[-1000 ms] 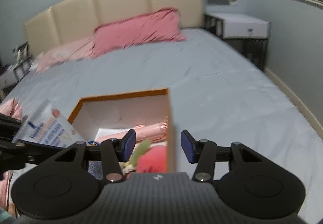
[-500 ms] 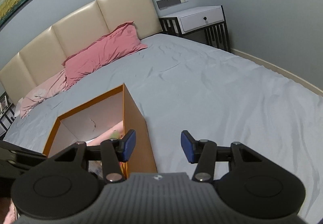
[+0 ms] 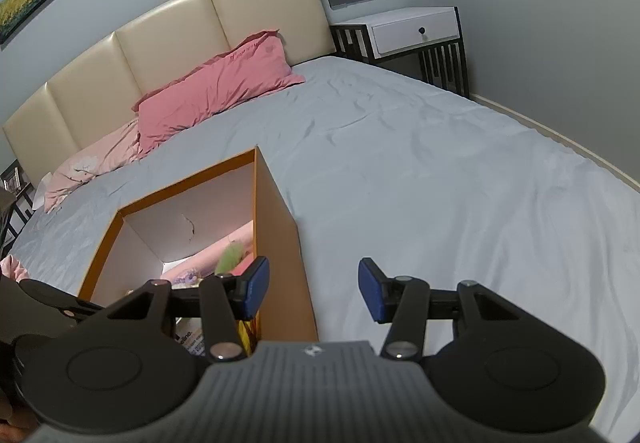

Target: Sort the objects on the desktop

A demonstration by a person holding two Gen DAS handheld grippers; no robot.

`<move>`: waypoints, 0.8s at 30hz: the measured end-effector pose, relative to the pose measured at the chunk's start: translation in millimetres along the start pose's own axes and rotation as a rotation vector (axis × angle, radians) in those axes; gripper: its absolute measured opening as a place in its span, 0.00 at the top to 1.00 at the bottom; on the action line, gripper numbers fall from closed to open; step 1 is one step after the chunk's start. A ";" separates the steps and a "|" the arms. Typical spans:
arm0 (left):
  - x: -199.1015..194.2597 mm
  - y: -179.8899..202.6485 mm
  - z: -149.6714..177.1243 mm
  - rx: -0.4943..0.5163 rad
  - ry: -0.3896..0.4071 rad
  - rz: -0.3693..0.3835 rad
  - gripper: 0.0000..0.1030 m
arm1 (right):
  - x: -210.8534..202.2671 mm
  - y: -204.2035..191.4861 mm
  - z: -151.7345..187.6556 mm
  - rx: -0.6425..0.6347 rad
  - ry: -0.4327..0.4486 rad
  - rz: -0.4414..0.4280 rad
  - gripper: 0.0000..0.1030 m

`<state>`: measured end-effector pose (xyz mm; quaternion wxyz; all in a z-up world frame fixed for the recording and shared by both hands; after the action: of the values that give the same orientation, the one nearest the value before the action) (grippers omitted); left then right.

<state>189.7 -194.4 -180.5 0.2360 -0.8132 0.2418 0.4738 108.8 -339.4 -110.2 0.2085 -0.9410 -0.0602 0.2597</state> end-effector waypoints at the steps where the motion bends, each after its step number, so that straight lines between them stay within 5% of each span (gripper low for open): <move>1: -2.4 0.1 -0.5 -0.002 0.006 0.003 0.82 | -0.1 0.2 0.0 0.001 -0.001 0.001 0.50; 10: -64.6 -16.5 2.1 -0.059 0.142 -0.027 0.71 | -14.1 -12.1 -3.3 -0.044 0.013 0.010 0.50; 16: -121.6 -40.3 17.7 -0.198 0.290 -0.082 0.64 | -44.3 -50.9 -9.9 -0.164 0.034 -0.050 0.44; 19: -142.5 -51.7 29.6 -0.295 0.373 -0.123 0.41 | -59.0 -72.6 -11.8 -0.212 0.045 -0.101 0.40; 24: -154.7 -64.6 52.2 -0.459 0.437 -0.172 0.34 | -73.6 -99.7 -6.9 -0.283 0.045 -0.145 0.31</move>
<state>128.2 -86.3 -56.6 0.0282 -0.9451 0.1040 0.3085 48.7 -267.9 -28.5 0.0935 -0.9597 -0.1594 0.2119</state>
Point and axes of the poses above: each gripper's, at about its wrist camera, not at the fingertips, and x roughly the way its jaws point, y to its right, z to its underside, the point moved 7 cm from there along x, roughly the way its jaws point, and after that the axes turned 14 degrees about -z, right-handed, at the moved point
